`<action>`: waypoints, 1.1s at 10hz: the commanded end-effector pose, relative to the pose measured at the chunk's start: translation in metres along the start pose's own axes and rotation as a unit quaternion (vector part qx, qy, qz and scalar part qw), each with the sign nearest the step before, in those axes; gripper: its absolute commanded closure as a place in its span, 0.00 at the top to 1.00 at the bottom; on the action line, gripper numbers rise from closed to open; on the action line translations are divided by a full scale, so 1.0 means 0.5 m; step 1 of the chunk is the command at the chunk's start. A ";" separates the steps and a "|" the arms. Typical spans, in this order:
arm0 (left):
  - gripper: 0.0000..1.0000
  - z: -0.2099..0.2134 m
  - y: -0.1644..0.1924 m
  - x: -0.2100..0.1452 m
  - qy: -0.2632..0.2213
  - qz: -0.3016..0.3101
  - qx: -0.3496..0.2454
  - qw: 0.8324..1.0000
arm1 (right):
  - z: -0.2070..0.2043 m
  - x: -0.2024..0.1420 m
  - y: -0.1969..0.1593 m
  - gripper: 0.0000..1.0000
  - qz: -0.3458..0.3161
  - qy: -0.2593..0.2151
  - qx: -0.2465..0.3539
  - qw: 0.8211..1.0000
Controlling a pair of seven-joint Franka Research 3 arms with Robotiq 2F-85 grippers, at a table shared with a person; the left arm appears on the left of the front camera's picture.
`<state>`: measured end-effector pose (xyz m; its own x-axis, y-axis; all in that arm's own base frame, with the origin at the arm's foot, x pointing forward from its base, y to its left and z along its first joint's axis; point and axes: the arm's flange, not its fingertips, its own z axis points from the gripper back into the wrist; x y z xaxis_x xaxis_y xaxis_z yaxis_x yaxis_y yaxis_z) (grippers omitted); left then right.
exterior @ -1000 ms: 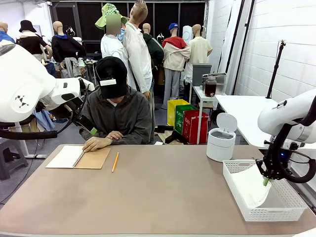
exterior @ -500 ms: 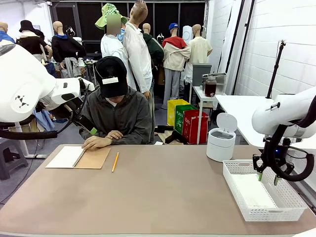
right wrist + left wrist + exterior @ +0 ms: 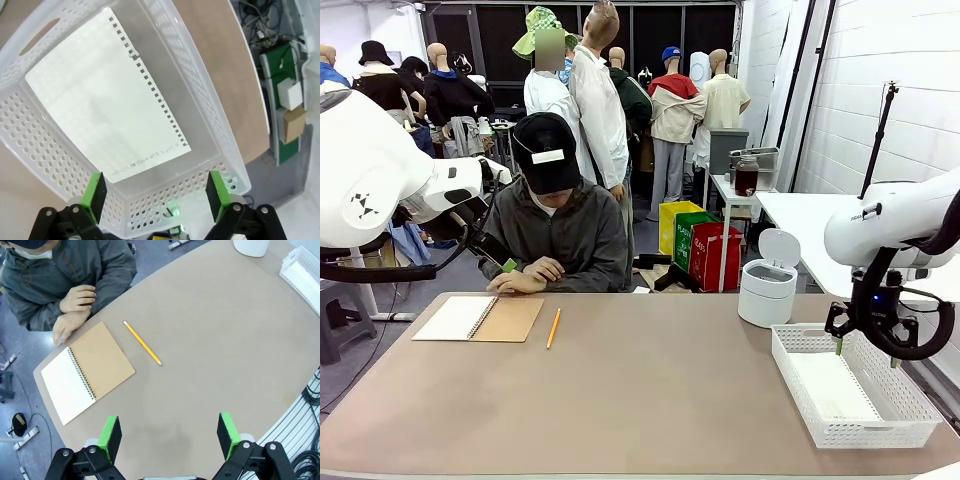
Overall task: Sort the paper based on its condition.
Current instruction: If a person hands you a paper, place it in the Organizing basket , and if it's crumpled, put it in the Trash can.
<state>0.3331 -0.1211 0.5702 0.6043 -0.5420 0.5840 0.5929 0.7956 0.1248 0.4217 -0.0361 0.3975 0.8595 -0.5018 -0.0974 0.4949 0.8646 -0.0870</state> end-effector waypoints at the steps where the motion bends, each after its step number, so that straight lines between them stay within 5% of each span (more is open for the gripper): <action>1: 1.00 0.001 0.002 -0.001 0.000 0.000 0.000 1.000 | -0.011 0.003 -0.005 1.00 0.003 0.008 0.004 1.000; 11: 1.00 0.001 0.002 -0.001 0.000 0.000 0.000 1.000 | -0.011 0.003 -0.005 1.00 0.003 0.008 0.004 1.000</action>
<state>0.3331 -0.1211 0.5702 0.6043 -0.5420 0.5840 0.5929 0.7956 0.1248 0.4215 -0.0381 0.3936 0.8574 -0.5035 -0.1067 0.4961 0.8637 -0.0890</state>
